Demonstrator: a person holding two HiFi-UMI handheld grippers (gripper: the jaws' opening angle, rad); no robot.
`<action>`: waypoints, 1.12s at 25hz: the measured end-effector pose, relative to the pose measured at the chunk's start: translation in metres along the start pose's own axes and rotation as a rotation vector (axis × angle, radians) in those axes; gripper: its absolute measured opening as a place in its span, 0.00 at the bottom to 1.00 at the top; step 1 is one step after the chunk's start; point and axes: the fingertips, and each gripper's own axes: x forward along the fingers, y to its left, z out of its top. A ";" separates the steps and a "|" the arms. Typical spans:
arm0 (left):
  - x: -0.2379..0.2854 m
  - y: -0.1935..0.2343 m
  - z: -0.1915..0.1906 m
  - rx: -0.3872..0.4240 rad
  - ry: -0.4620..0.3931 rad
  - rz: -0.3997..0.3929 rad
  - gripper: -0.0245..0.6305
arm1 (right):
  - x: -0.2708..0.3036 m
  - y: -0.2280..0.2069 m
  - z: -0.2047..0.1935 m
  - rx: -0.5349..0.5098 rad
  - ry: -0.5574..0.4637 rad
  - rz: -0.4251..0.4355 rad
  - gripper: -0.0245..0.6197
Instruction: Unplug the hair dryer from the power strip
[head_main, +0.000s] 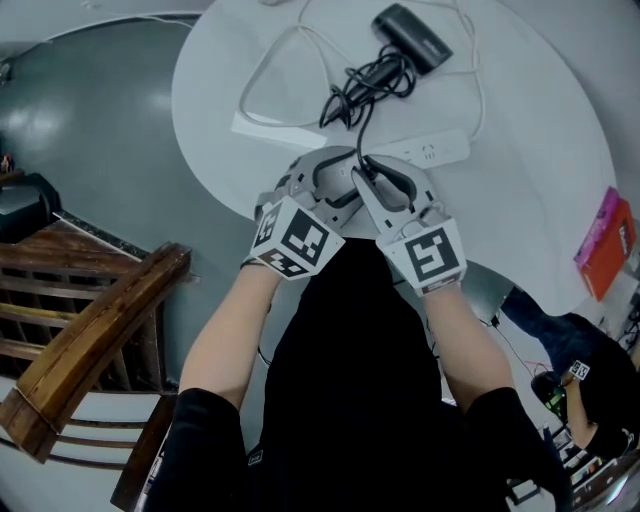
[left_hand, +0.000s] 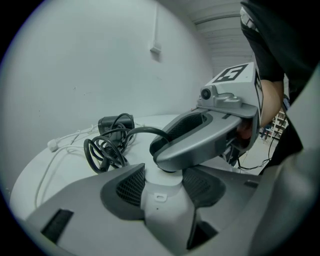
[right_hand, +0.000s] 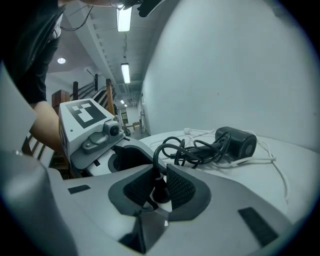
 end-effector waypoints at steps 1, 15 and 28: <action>0.000 0.000 0.000 -0.001 0.001 0.000 0.40 | 0.000 0.000 0.000 -0.011 0.004 -0.004 0.17; 0.000 -0.001 -0.002 0.018 0.004 0.016 0.40 | -0.001 -0.001 0.007 0.018 0.021 -0.039 0.14; 0.001 -0.001 -0.003 0.038 0.020 0.024 0.40 | -0.001 -0.002 0.007 0.044 0.043 -0.024 0.14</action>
